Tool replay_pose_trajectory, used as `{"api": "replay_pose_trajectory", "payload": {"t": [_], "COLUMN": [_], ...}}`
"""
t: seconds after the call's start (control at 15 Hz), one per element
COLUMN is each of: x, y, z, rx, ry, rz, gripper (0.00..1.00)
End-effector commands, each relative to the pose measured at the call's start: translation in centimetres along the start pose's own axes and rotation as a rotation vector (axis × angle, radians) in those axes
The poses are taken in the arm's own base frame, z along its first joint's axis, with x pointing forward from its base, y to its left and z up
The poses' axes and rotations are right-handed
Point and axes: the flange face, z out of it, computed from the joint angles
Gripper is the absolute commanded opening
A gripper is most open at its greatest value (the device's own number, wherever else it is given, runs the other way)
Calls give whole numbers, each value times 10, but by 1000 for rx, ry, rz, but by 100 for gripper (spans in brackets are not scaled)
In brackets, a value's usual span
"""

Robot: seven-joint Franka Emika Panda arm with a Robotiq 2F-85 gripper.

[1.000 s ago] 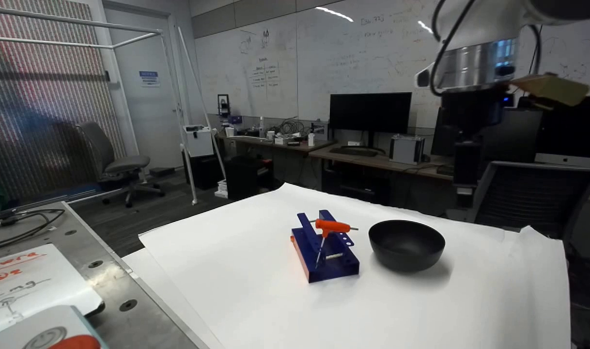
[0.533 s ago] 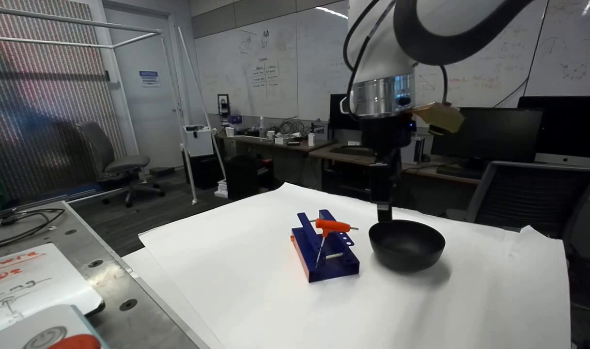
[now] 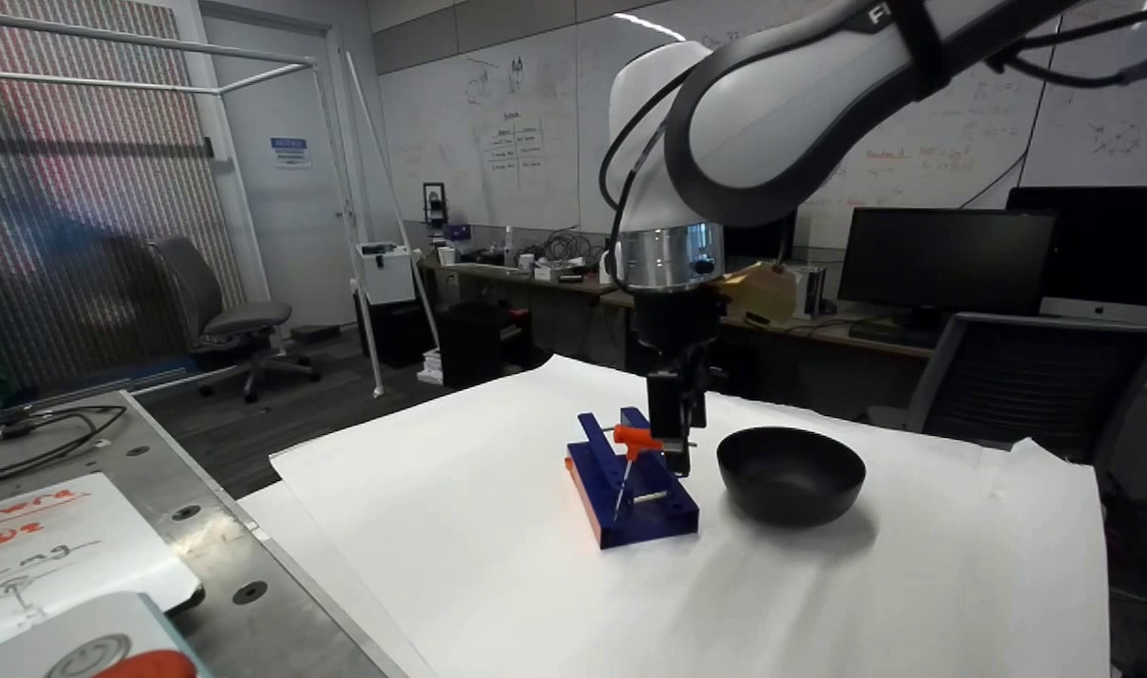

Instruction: Put the wrench in the bowl

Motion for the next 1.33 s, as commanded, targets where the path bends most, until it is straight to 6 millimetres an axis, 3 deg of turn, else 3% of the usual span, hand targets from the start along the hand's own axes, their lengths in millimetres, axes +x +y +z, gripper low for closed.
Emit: {"api": "replay_pose_trajectory", "payload": {"t": [0.0, 0.53, 0.6, 0.73, 0.93, 1.27], "x": [33, 65, 67, 68, 65, 60], "y": [5, 13, 13, 14, 16, 18], "z": [7, 24, 24, 24, 21, 13], "rx": [13, 34, 36, 34, 32, 37], "ry": [26, 28, 21, 8, -13, -54], "rz": [-23, -14, -20, -31, -40, -61], "gripper": [100, 99, 74, 68, 42, 8]}}
